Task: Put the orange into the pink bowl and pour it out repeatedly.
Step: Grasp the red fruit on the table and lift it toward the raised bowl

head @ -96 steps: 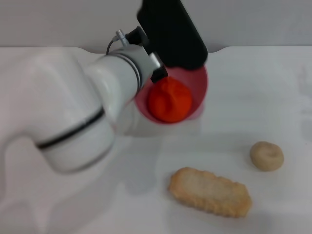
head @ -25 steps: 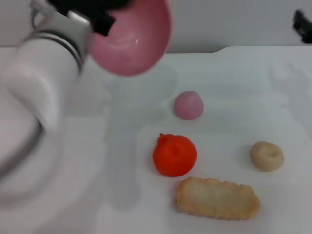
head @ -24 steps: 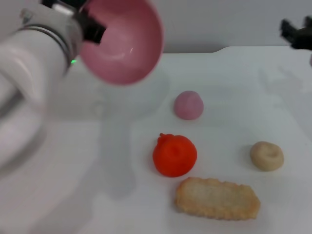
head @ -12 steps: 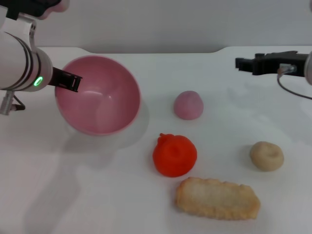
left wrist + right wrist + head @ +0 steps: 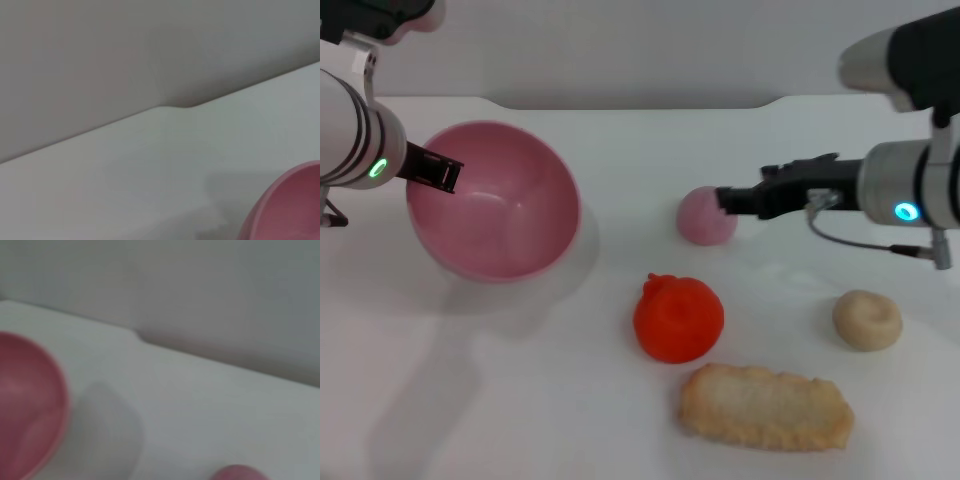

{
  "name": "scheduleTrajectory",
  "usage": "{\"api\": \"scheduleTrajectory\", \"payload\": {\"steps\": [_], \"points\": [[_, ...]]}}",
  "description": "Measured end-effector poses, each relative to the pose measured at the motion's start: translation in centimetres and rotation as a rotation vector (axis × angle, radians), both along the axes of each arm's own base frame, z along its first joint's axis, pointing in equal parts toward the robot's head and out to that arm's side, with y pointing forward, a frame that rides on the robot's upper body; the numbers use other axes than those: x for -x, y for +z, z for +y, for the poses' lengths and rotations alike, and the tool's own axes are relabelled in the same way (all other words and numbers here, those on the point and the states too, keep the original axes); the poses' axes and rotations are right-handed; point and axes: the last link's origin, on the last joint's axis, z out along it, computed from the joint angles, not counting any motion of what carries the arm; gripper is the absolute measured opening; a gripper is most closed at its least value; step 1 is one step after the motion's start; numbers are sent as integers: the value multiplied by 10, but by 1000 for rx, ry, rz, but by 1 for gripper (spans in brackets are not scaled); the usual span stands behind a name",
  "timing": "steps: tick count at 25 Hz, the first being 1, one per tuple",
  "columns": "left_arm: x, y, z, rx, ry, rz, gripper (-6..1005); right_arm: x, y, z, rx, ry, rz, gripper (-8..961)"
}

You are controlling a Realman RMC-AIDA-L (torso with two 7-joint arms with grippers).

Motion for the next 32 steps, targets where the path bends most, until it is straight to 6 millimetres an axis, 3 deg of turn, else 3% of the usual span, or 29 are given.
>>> {"api": "scheduleTrajectory", "payload": {"steps": [1,9,13,23,32], "points": [[3,0,1,5,8,7,42,2,-3,-2,11,4,0,666],[8,6,6,-17,16,2,42,11,-24,-13,67,0,10,686],[9,9,9,-26,17,11,42,13,-46,-22,116,4,0,694],[9,3,18,-4,19,34,42,20,-75,-25,180,12,4,692],[7,3,19,-5,9,33,43,16,-83,-24,205,-6,-11,690]]}}
